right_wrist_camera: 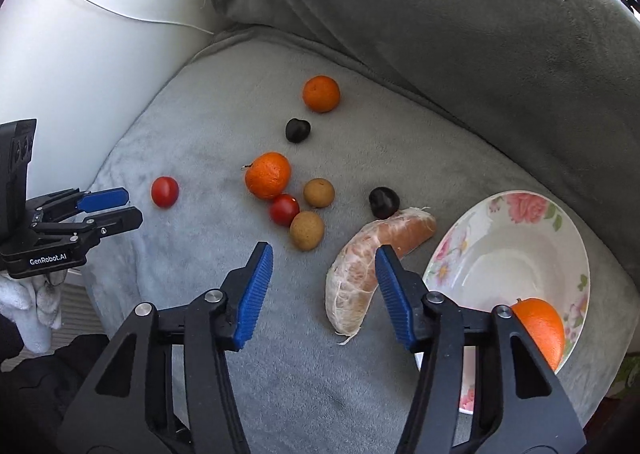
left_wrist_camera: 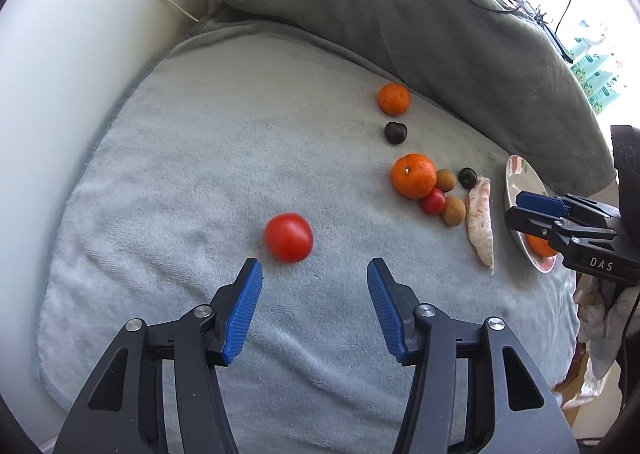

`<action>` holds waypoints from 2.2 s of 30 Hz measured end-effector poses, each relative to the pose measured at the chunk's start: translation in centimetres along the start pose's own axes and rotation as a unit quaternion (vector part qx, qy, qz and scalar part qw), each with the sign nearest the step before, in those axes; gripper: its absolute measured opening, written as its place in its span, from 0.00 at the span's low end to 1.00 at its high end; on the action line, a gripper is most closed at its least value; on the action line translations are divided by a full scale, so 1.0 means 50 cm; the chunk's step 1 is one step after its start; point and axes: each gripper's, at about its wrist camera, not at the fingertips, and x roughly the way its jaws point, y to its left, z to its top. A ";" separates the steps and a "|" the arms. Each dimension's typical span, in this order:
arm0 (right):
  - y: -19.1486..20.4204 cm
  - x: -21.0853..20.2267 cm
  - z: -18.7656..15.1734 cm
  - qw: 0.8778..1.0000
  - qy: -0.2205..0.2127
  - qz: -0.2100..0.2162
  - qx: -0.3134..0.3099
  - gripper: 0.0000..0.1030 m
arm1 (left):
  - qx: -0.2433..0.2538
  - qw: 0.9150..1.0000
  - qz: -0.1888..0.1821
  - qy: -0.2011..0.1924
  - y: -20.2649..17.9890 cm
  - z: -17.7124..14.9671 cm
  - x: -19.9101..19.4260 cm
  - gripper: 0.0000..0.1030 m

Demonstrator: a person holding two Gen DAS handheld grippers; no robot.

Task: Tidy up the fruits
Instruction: 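Grasp the red cherry tomato with the left gripper while the right gripper approaches the brown fruit, then lift the tomato with the left gripper while the right gripper grasps the small brown fruit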

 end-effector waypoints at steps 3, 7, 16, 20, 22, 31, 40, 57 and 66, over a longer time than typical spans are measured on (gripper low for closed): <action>-0.003 0.023 0.007 1.000 0.014 0.006 -0.002 0.44 | -0.006 1.000 -0.002 0.004 0.010 0.006 0.007 0.43; -0.003 0.040 0.018 1.000 0.024 0.011 -0.006 0.41 | -0.016 1.000 -0.004 0.010 0.023 0.016 0.022 0.42; 0.013 0.080 0.039 0.998 0.049 0.025 -0.034 0.35 | -0.021 1.000 -0.005 0.021 0.027 0.027 0.049 0.40; 0.022 0.100 0.047 0.997 0.061 0.020 -0.045 0.34 | -0.023 0.999 -0.006 0.024 0.027 0.030 0.058 0.39; 0.027 0.109 0.049 0.996 0.066 0.021 -0.049 0.34 | -0.023 0.999 -0.007 0.025 0.027 0.031 0.061 0.39; 0.027 0.134 0.052 0.995 0.079 0.015 -0.051 0.30 | -0.024 0.999 -0.004 0.036 0.028 0.032 0.085 0.34; 0.016 0.135 0.046 0.996 0.076 0.017 -0.045 0.27 | -0.021 0.999 -0.001 0.036 0.025 0.046 0.095 0.29; -0.003 0.087 0.026 0.999 0.043 0.024 -0.022 0.27 | -0.016 1.000 -0.001 0.005 0.008 0.028 0.067 0.28; -0.028 0.023 0.006 1.000 0.006 0.024 0.006 0.27 | 0.000 1.000 -0.017 -0.022 -0.019 0.033 0.015 0.28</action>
